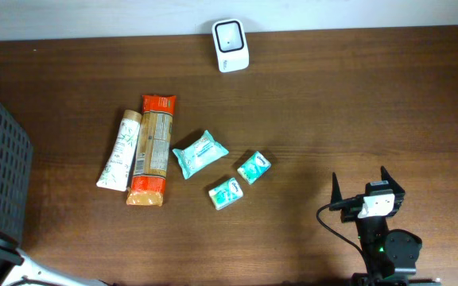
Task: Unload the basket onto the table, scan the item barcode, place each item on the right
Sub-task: 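Take the yellow-white snack bag from the basket, place on table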
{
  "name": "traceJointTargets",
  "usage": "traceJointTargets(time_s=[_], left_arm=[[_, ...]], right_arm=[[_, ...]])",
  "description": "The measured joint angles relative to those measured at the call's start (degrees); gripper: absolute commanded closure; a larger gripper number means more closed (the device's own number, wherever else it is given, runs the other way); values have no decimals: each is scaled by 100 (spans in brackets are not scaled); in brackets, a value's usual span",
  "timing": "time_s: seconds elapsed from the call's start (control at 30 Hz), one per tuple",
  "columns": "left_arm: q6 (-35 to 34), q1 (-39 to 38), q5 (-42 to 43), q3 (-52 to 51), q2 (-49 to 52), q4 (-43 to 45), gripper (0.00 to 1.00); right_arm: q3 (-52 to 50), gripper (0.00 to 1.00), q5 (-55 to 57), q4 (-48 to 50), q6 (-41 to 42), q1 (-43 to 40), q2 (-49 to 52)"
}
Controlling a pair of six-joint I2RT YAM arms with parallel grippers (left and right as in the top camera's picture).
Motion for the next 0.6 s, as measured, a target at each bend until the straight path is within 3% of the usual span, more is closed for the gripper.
traceJointTargets(time_s=[0.1, 0.27, 0.37, 0.47, 0.6], left_arm=[[-999, 0, 385, 645, -623, -98, 100], [-1871, -361, 1161, 1117, -2680, -457, 100], [-2022, -1329, 1467, 1207, -3414, -1423, 100], [-2085, -2608, 1335, 1152, -3279, -2446, 100], [-2103, -4264, 789, 603, -2903, -2708, 100]], right_arm=[[0, 1, 2, 0, 2, 0, 0], [0, 1, 0, 0, 0, 0, 0], [0, 1, 2, 0, -2, 0, 0], [0, 1, 0, 0, 2, 0, 0], [0, 1, 2, 0, 2, 0, 0]])
